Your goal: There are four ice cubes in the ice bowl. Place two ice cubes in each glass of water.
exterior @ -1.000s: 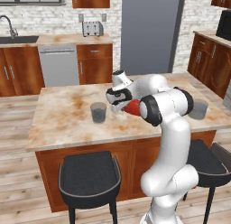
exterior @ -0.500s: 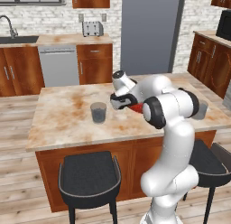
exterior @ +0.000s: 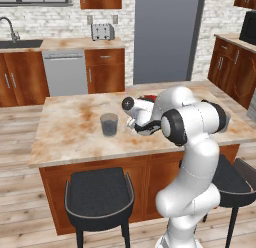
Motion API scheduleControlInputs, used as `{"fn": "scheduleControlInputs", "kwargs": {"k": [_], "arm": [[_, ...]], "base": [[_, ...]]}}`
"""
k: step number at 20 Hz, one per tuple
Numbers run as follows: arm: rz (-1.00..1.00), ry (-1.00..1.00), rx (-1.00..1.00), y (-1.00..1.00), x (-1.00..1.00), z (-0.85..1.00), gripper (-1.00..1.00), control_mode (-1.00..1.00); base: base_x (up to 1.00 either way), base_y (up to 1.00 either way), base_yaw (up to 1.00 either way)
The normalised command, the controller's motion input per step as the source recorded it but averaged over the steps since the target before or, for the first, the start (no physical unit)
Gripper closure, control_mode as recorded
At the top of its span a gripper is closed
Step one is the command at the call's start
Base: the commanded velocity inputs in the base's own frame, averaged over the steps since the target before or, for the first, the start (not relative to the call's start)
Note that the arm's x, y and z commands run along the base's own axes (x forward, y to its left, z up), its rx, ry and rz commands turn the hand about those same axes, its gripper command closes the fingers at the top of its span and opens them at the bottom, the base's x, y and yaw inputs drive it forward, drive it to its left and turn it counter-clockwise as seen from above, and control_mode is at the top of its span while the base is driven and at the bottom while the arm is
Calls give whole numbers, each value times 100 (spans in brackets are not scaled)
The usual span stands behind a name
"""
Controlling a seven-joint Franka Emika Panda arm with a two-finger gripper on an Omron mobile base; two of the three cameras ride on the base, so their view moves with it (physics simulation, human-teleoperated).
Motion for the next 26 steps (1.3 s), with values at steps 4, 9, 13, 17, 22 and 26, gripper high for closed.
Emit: {"fn": "scheduleControlInputs", "kwargs": {"k": [4,9,13,17,22,26], "arm": [[-8,16,-19,2,1,61,100,-100],[-8,16,-12,0,-1,47,100,-100],[-6,8,-7,0,-21,16,100,-100],[-6,1,-4,0,-17,12,100,-100],[0,-3,0,-2,-10,5,100,-100],[0,0,0,0,0,0,100,-100]], "base": [[0,0,0],[0,0,0],[0,0,0],[0,0,0],[0,0,0],[0,0,0]]}}
